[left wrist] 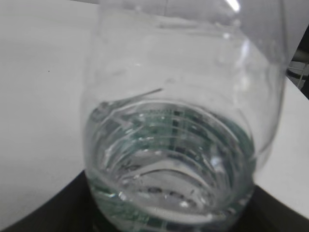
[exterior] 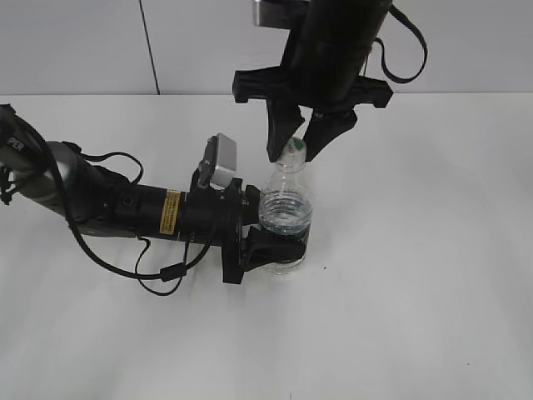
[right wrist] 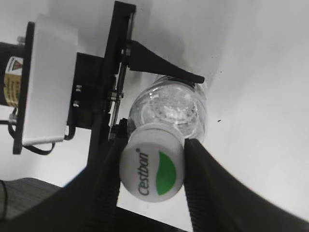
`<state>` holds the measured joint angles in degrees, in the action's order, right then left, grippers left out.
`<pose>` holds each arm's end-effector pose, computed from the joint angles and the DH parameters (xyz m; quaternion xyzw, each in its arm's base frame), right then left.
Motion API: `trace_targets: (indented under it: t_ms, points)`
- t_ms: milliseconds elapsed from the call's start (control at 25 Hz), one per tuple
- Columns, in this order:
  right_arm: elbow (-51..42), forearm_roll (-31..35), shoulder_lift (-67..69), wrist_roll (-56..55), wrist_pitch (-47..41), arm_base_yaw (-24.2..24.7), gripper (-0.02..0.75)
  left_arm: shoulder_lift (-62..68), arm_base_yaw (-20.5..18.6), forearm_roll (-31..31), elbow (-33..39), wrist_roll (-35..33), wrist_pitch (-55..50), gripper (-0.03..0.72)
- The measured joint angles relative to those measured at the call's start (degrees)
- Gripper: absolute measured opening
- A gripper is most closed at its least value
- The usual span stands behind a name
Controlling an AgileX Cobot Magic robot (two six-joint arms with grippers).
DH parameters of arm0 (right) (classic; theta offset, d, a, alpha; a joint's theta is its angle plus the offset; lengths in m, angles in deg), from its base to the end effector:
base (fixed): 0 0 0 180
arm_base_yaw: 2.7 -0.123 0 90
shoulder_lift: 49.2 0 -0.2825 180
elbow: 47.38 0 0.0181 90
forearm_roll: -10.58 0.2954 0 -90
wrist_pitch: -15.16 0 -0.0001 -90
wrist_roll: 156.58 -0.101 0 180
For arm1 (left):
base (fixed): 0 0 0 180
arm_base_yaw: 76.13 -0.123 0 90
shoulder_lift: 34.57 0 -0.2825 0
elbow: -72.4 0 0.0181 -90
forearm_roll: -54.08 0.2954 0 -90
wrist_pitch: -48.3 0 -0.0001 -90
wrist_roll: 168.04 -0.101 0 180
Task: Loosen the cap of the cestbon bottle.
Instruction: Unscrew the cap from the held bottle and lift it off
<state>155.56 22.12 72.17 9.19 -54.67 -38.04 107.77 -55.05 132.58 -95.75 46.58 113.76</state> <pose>0.3664 0.2831 0.2418 -0.1569 0.9775 0.1311 0.0515 0.3440 -0.2290 0.0077 0.5272 0.6079 -0.4484 0.3892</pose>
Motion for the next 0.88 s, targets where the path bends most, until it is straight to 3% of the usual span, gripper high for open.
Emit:
trace_targets:
  t_ms: [520, 880]
  points:
    - [0.1, 0.6, 0.0, 46.9, 0.2, 0.0, 0.306, 0.0, 0.0, 0.4, 0.0, 0.0, 0.0, 0.414]
    - [0.1, 0.7, -0.1, 63.8, 0.2, 0.0, 0.304, -0.3, 0.0, 1.0, 0.0, 0.6, -0.5, 0.414]
